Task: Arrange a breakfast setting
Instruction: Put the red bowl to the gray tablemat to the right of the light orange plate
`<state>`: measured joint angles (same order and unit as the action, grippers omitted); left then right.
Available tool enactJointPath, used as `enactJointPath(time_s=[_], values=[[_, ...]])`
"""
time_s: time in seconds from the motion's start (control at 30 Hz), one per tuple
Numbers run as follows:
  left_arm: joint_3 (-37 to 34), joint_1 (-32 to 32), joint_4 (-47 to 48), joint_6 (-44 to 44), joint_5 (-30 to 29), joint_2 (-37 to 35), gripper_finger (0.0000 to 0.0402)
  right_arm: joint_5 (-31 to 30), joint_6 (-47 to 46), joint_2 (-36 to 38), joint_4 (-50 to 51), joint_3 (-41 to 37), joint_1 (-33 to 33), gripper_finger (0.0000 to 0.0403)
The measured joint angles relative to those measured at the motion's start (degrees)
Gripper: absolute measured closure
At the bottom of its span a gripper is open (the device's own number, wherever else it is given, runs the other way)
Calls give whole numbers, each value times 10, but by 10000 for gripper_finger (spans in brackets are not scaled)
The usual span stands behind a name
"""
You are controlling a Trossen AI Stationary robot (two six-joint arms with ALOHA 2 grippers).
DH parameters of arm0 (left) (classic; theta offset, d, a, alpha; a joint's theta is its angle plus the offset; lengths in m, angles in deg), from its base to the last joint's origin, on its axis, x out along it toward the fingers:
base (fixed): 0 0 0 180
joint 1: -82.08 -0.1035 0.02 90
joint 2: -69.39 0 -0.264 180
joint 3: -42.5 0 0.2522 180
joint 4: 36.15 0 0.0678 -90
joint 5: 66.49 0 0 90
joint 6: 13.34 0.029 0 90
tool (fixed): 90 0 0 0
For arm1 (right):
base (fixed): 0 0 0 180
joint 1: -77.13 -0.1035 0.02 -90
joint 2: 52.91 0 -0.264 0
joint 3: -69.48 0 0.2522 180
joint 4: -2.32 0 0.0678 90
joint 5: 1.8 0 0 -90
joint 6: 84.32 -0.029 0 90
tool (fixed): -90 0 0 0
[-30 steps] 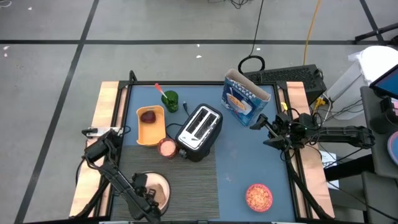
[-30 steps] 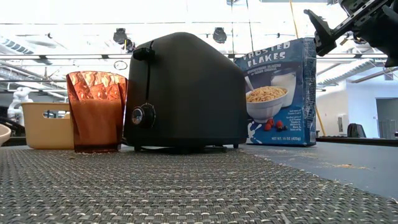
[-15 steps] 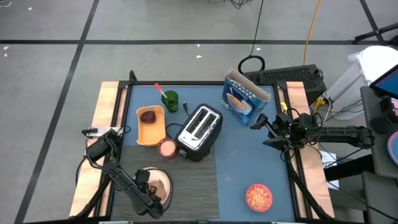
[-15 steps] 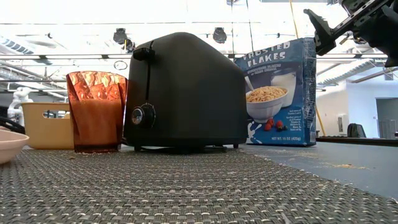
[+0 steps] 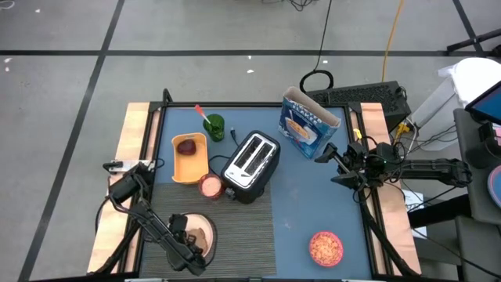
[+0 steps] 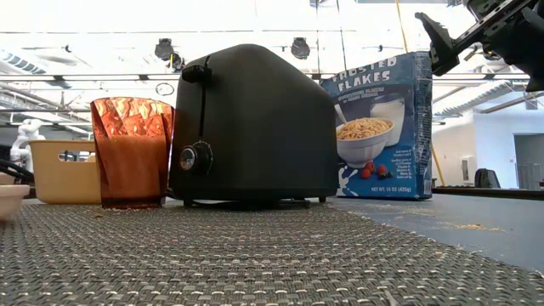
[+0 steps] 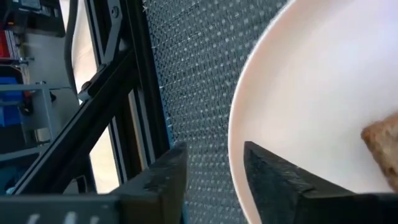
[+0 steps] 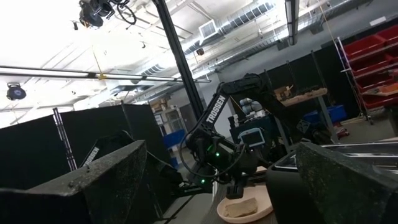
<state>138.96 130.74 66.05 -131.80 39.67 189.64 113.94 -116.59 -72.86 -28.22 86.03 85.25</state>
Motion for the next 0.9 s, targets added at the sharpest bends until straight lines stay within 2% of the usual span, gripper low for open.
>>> enactJointPath(time_s=[0.27,0.5,0.6,0.77,0.9], values=[[27,6,14,20,10,0,220,4,-4,0,0,0,0,3],[91,20,15,47,0,-3,220,46,-34,0,-1,0,0,3],[121,26,13,39,-37,-3,220,45,-53,0,2,6,-6,3],[164,30,-12,39,-133,-3,220,45,-45,-1,5,43,-30,3],[181,28,-51,39,-196,-4,220,45,-17,-13,58,85,-54,3]])
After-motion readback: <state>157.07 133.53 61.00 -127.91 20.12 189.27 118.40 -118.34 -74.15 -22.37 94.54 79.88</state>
